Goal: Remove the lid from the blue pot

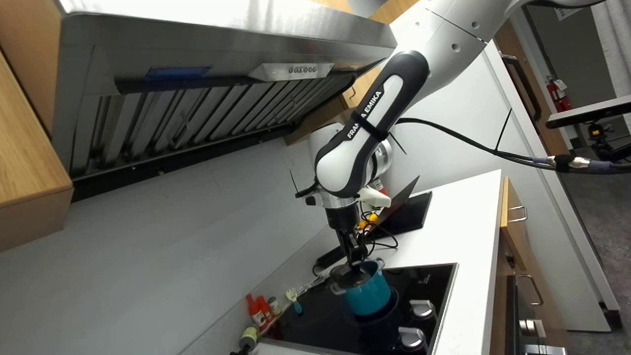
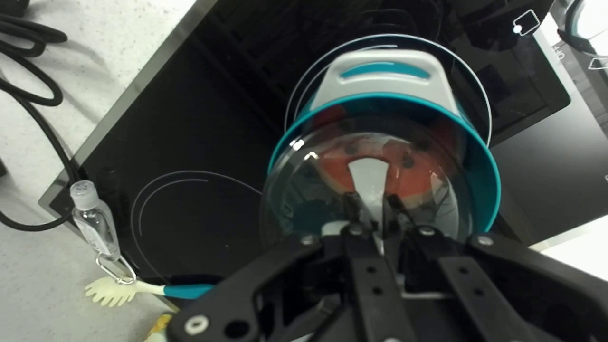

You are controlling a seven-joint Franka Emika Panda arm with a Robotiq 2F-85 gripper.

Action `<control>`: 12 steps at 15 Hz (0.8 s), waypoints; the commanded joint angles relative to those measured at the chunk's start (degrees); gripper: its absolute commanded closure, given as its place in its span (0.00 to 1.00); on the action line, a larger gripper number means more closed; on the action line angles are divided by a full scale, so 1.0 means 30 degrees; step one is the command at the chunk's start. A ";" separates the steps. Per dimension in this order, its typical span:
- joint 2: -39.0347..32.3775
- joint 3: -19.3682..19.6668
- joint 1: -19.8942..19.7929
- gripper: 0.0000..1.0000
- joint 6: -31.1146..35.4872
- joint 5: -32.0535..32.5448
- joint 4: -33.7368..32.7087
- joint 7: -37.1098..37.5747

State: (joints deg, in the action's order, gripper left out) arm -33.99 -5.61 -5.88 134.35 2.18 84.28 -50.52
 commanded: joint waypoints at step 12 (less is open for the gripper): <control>0.0206 0.0292 0.0249 0.96 -0.2614 0.0352 -0.1169 0.0374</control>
State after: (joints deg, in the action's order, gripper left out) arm -33.66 -5.40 -5.85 129.85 2.44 82.79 -50.37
